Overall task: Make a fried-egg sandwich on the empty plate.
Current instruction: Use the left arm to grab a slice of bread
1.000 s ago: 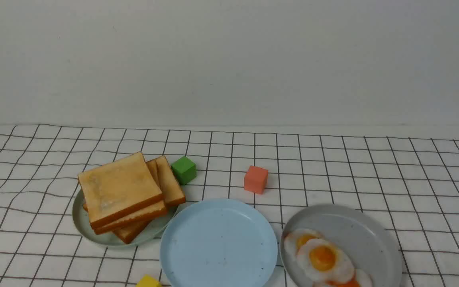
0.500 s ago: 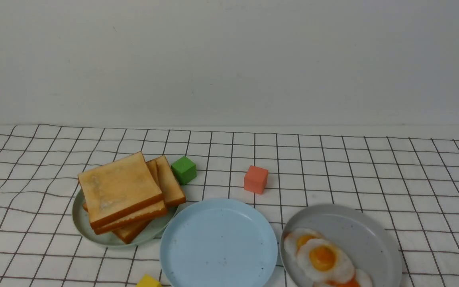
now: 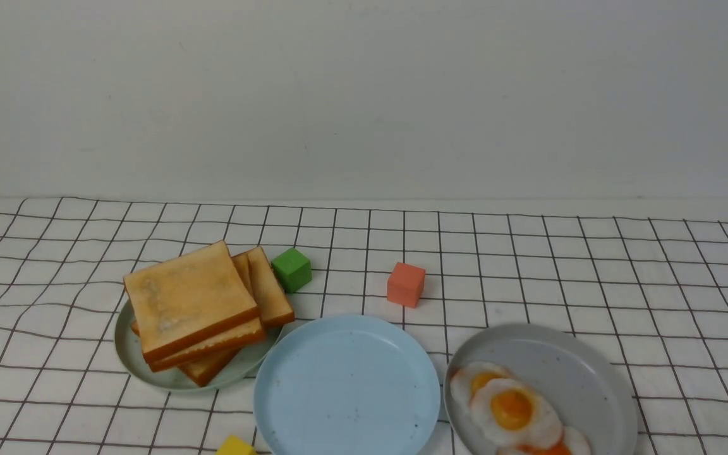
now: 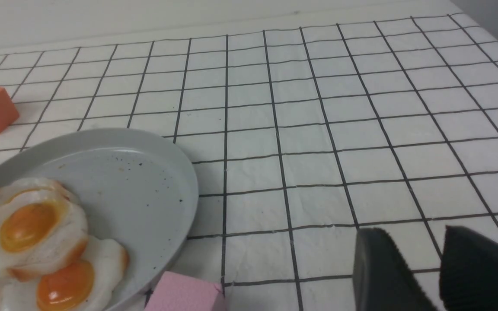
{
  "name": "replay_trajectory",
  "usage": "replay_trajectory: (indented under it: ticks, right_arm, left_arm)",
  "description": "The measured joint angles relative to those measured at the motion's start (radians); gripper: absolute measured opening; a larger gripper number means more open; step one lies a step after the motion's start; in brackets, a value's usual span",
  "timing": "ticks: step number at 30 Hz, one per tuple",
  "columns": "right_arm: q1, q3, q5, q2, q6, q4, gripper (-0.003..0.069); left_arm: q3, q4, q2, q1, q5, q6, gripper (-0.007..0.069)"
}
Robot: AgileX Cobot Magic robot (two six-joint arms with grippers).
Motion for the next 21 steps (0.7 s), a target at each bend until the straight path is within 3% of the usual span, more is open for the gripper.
replay_trajectory:
  ticks: [11,15,21]
  right_arm:
    - [0.000,0.003,-0.022,0.000,0.000,0.000,0.0241]
    - [0.000,0.010,-0.128,0.000,0.000,0.000,0.0241]
    - [0.000,0.010,-0.389,0.000,0.000,0.000,0.0241]
  left_arm:
    - [0.000,0.001,0.000,0.000,-0.005,0.000,0.0238]
    - [0.005,0.001,0.000,0.000,-0.074,0.000,0.0238]
    - [0.006,0.001,0.000,0.000,-0.324,0.000,0.0238]
